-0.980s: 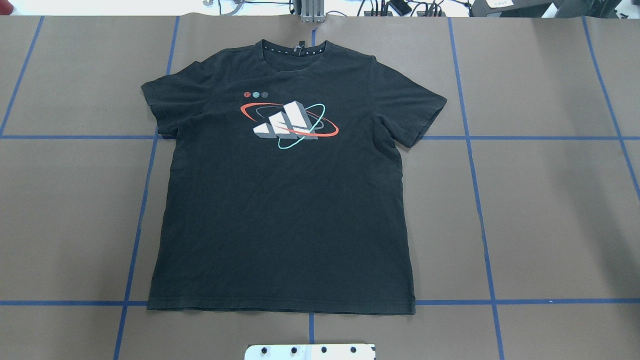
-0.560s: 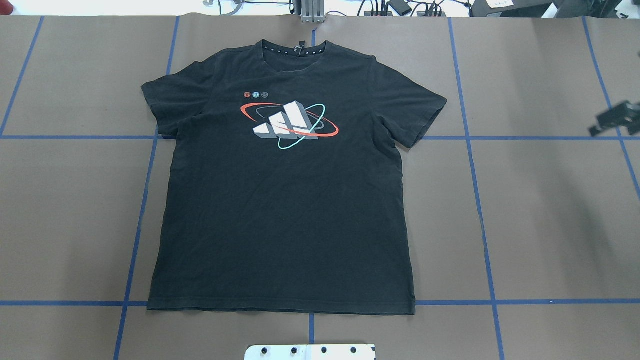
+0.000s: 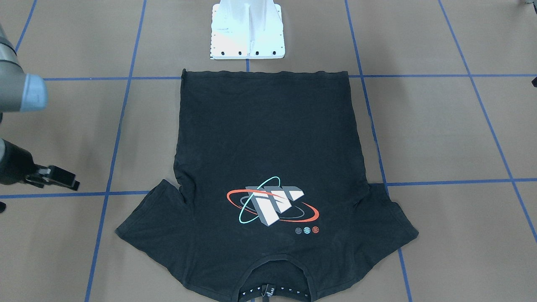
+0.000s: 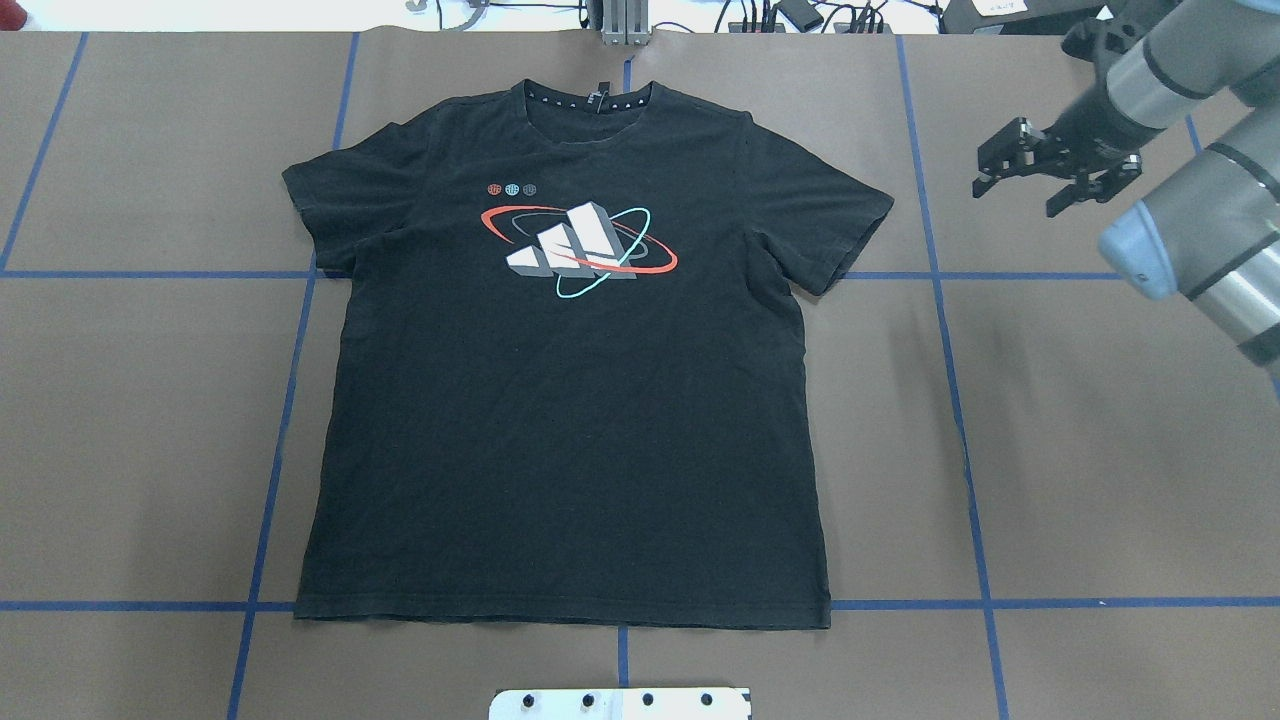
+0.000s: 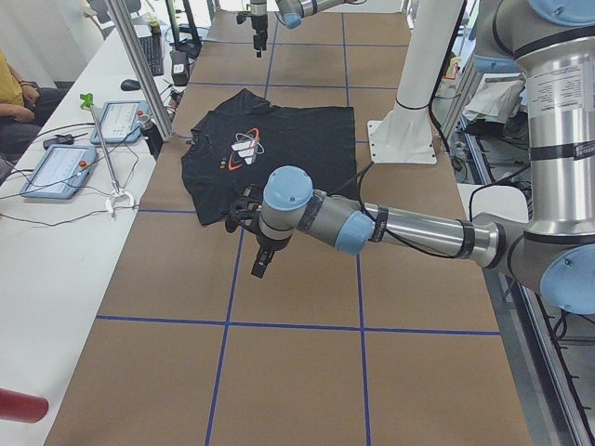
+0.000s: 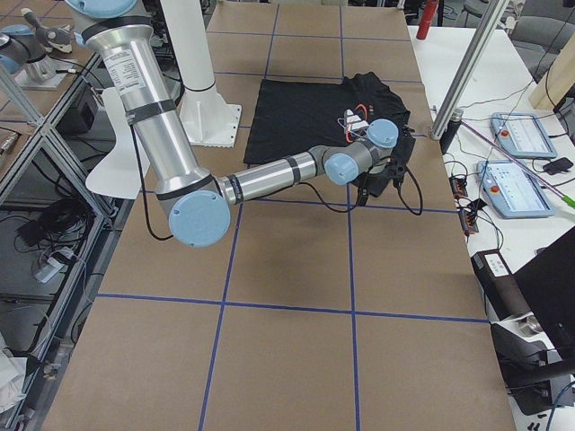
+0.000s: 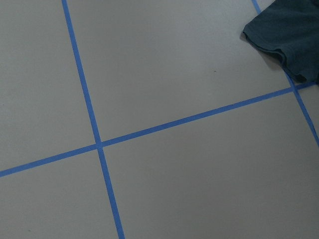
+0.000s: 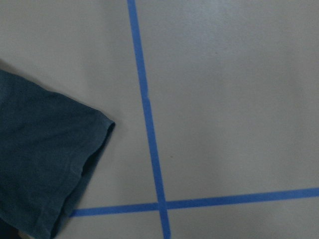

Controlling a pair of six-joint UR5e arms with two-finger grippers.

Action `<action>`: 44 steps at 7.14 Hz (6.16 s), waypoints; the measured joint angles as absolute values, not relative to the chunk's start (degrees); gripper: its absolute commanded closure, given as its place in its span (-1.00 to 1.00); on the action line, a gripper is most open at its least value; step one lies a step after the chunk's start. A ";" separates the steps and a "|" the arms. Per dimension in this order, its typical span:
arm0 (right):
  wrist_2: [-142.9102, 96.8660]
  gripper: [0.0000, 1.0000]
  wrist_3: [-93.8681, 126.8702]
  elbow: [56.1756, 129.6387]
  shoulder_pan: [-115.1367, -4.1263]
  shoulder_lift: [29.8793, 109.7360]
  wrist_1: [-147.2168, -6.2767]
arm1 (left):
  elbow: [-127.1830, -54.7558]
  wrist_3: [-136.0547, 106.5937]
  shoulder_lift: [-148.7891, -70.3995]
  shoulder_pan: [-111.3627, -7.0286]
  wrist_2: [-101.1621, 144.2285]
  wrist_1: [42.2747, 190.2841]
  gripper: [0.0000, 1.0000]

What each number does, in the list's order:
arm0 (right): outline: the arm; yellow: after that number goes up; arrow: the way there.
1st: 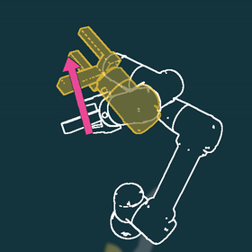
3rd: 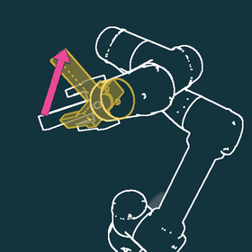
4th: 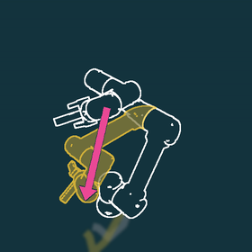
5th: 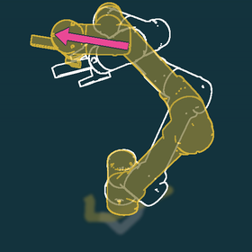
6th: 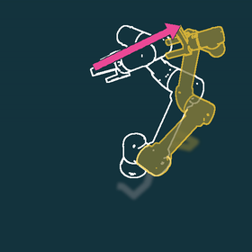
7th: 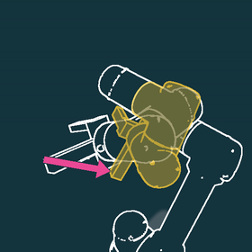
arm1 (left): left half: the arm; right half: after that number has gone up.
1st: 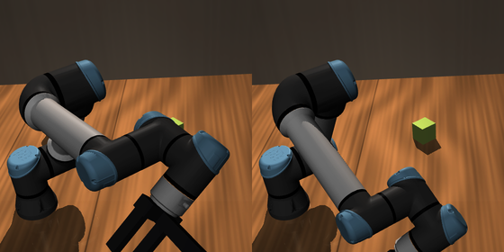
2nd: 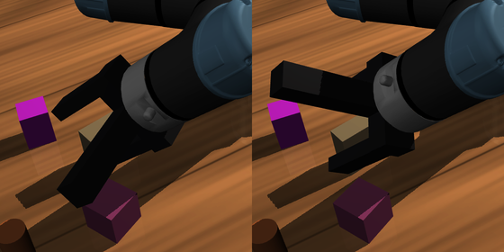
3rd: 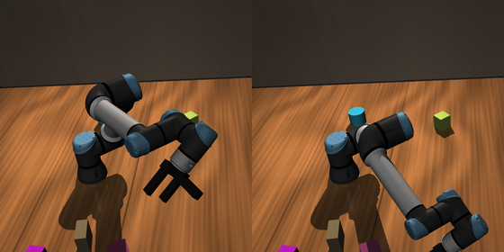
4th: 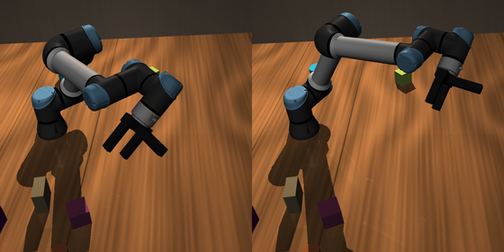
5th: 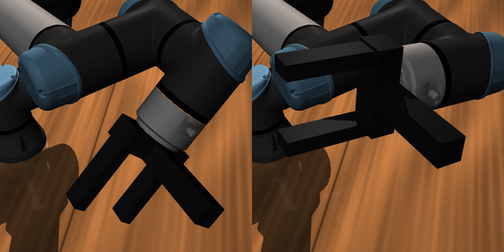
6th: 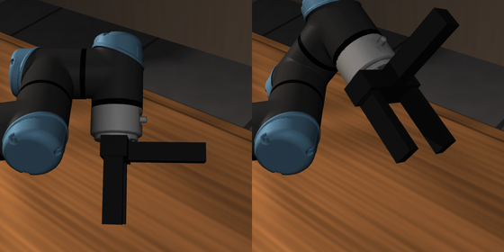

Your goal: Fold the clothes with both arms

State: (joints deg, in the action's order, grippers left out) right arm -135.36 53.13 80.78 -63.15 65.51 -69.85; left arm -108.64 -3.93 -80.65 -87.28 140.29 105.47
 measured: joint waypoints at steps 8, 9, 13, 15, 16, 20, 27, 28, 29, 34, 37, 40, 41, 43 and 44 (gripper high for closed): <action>-124.01 -0.56 70.47 61.52 -56.50 55.40 -47.73 | -108.81 -7.69 -80.95 -87.28 142.04 105.58 -1.00; -123.98 -0.54 70.41 60.57 -56.47 54.58 -47.40 | -108.81 -7.67 -80.98 -87.27 142.03 105.61 -1.00; -123.75 -0.45 68.89 58.92 -55.25 53.76 -47.17 | -108.87 -7.69 -81.11 -87.27 142.03 105.73 -1.00; -123.65 -0.40 67.24 58.50 -54.90 53.94 -47.19 | -108.89 -7.67 -81.15 -87.28 142.03 105.73 -1.00; -123.56 -0.40 66.50 58.41 -54.79 54.08 -47.22 | -108.89 -7.67 -81.18 -87.28 142.05 105.73 -1.00; -123.18 -0.24 65.69 58.30 -54.75 54.30 -47.28 | -109.13 -7.73 -81.21 -87.28 142.09 105.73 -1.00; -120.58 -0.16 65.26 58.33 -54.68 53.97 -47.62 | -109.16 -7.73 -81.21 -87.28 142.20 105.73 -1.00; -120.42 -0.16 65.23 58.33 -54.67 53.94 -47.63 | -109.16 -7.73 -81.21 -87.27 142.23 105.73 -1.00; -120.33 -0.06 65.22 58.35 -54.67 53.95 -47.64 | -109.16 -7.74 -81.21 -87.28 142.27 105.73 -1.00; -119.56 0.04 65.24 58.32 -54.34 53.98 -47.67 | -109.16 -7.73 -81.21 -87.28 142.46 105.73 -1.00; -119.51 -0.03 65.28 58.35 -54.26 54.11 -47.69 | -109.16 -7.73 -81.21 -87.27 142.53 105.73 -1.00; -119.41 1.00 65.20 58.36 -54.20 54.06 -47.82 | -109.16 -7.76 -81.21 -87.28 142.56 105.73 -1.00; -119.33 1.00 65.31 58.36 -54.17 54.01 -47.86 | -109.18 -7.81 -81.21 -87.28 142.58 105.73 -1.00; -119.33 1.00 65.04 58.42 -54.15 53.97 -47.88 | -109.23 -7.90 -81.21 -87.28 142.64 105.73 -1.00; -119.42 1.00 65.09 58.65 -54.18 53.90 -47.88 | -109.27 -7.91 -81.21 -87.28 142.66 105.73 -1.00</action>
